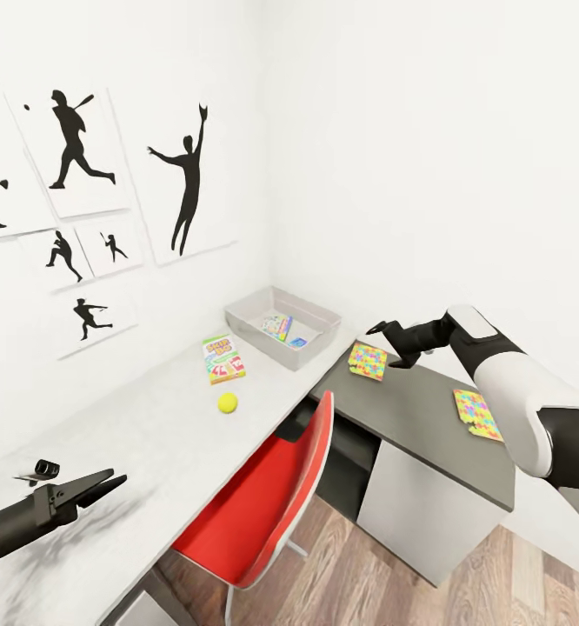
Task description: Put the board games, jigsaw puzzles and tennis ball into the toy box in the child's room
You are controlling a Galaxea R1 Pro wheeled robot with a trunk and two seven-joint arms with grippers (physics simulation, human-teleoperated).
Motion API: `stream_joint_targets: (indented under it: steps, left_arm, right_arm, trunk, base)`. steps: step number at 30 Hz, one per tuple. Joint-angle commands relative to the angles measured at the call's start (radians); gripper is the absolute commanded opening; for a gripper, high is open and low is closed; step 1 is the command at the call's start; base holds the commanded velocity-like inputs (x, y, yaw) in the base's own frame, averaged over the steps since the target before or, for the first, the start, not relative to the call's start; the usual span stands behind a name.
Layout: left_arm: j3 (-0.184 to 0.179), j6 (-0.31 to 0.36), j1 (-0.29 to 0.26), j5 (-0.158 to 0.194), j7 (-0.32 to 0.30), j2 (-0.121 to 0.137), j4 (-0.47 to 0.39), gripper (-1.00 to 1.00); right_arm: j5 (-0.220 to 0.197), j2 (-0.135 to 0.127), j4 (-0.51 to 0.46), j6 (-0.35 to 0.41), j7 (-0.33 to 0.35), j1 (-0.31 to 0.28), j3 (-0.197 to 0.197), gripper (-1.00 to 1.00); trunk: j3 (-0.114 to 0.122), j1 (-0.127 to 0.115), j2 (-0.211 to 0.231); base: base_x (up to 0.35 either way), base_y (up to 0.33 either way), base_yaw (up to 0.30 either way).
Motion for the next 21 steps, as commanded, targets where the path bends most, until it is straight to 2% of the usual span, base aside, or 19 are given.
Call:
stream_joint_targets:
  steps: [1, 21]
  left_arm:
    - [0.0, 0.01, -0.001, -0.001, -0.004, 0.0, 0.0, 1.0]
    - [0.0, 0.01, -0.001, 0.001, -0.004, 0.0, 0.0, 1.0]
  right_arm:
    - [-0.01, 0.0, -0.001, 0.001, -0.009, -0.001, 0.002, 1.0]
    - [-0.01, 0.008, -0.021, 0.001, -0.009, -0.001, 0.0, 1.0]
  trunk:
    - [-0.002, 0.001, -0.002]
    - [-0.002, 0.001, -0.002]
  base:
    - [-0.011, 0.0, -0.008]
    - [-0.002, 0.0, -0.002]
